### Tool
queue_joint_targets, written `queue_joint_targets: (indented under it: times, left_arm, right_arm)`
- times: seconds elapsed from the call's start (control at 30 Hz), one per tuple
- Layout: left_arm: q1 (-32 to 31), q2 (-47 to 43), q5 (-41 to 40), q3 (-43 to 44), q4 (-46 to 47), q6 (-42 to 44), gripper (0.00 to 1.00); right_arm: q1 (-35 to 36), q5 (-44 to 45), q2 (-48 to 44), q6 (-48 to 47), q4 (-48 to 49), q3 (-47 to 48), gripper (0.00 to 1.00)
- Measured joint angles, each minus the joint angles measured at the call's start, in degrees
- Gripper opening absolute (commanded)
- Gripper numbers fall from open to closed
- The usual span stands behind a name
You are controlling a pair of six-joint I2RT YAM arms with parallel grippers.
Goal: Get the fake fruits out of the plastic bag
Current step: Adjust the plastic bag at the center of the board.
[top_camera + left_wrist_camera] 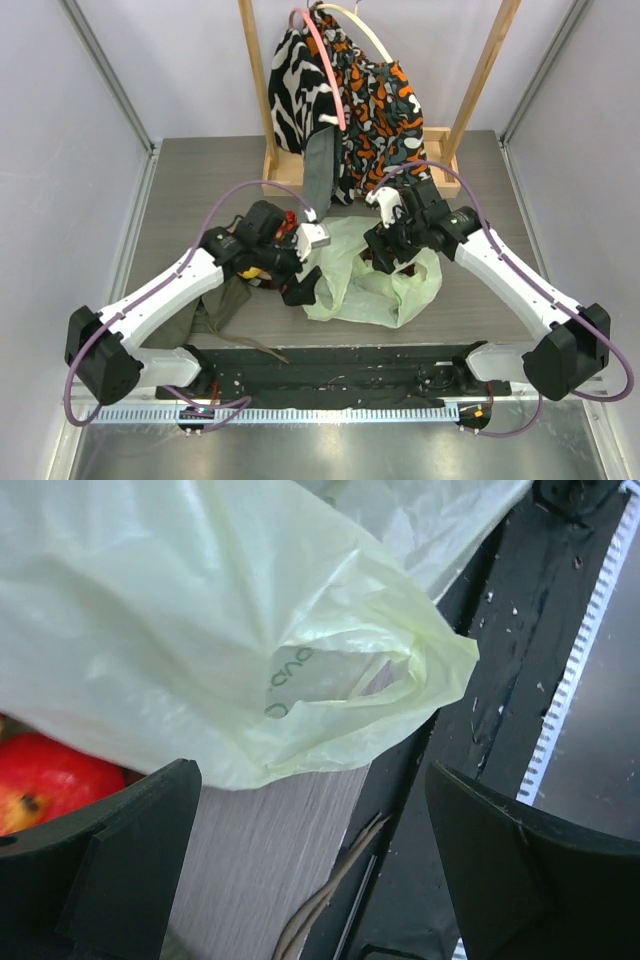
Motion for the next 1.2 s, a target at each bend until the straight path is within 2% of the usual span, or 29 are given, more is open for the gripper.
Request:
queue_joint_targets:
  times: [0.37, 0.43, 0.47, 0.53, 0.57, 0.6, 0.67, 0.7, 0.77, 0.8, 0.87, 0.9, 0.93, 1.07, 1.2]
  left_arm:
    - [-11.3, 1.7, 2.0, -7.0, 11.6, 2.7, 1.0]
    - [-13.3, 4.1, 1.9, -7.7, 14.4, 2.6, 0.92]
    - [-14.0, 5.4, 1.8, -7.7, 15.4, 2.5, 0.77]
    - [-15.1, 8.6, 1.0, -7.1, 17.1, 2.1, 0.56]
    - [-15.3, 10.1, 0.6, -6.4, 17.5, 1.7, 0.01]
    - [-15.2, 11.3, 0.2, -5.7, 17.5, 1.4, 0.0]
    - [-14.6, 12.6, -1.0, -4.2, 17.8, 0.4, 0.0]
    - [-13.9, 12.6, -1.6, -3.5, 18.3, 0.0, 0.0]
    - [-12.0, 12.6, -2.3, -1.6, 18.9, -1.1, 0.0]
    - [-11.0, 12.7, -2.6, -0.6, 19.0, -1.6, 0.0]
    - [-8.3, 13.2, -3.1, 3.1, 18.9, -2.9, 0.0]
    - [-6.9, 14.0, -3.3, 5.7, 19.1, -3.3, 0.0]
    - [-5.7, 15.3, -3.3, 8.9, 19.1, -3.7, 0.0]
    - [-2.0, 24.0, -3.2, 25.2, 19.1, -5.8, 0.0]
    - [0.0, 31.4, -2.8, 38.2, 19.3, -8.5, 0.0]
  right_arm:
    - [0.0, 3.1, 0.6, 8.0, 3.9, -5.5, 0.93]
    - [0.0, 4.2, 0.6, 9.1, 3.8, -7.5, 0.96]
    - [0.0, 4.8, 0.6, 9.6, 3.8, -8.2, 0.96]
    - [0.0, 6.6, 0.7, 10.3, 3.7, -9.4, 0.92]
    - [0.0, 7.8, 0.7, 10.4, 3.6, -9.8, 0.88]
    - [0.0, 8.6, 0.7, 10.4, 3.6, -10.1, 0.76]
    - [-0.1, 10.3, 0.6, 9.9, 4.0, -10.7, 0.65]
    - [-0.2, 10.8, 0.6, 9.4, 4.4, -11.1, 0.52]
    - [-0.3, 11.8, 0.6, 7.2, 5.6, -12.1, 0.38]
    - [-0.5, 12.0, 0.6, 6.2, 6.0, -12.5, 0.26]
    - [-1.4, 12.4, 0.7, 2.8, 6.6, -12.7, 0.18]
    - [-2.0, 12.5, 0.7, 1.3, 7.1, -12.7, 0.05]
    - [-3.2, 12.2, 0.9, -0.2, 7.4, -12.3, 0.01]
    - [-10.5, 12.6, 4.6, -4.9, 8.2, -6.6, 0.01]
    - [-13.5, 13.7, 5.4, -9.2, 8.4, 0.3, 0.02]
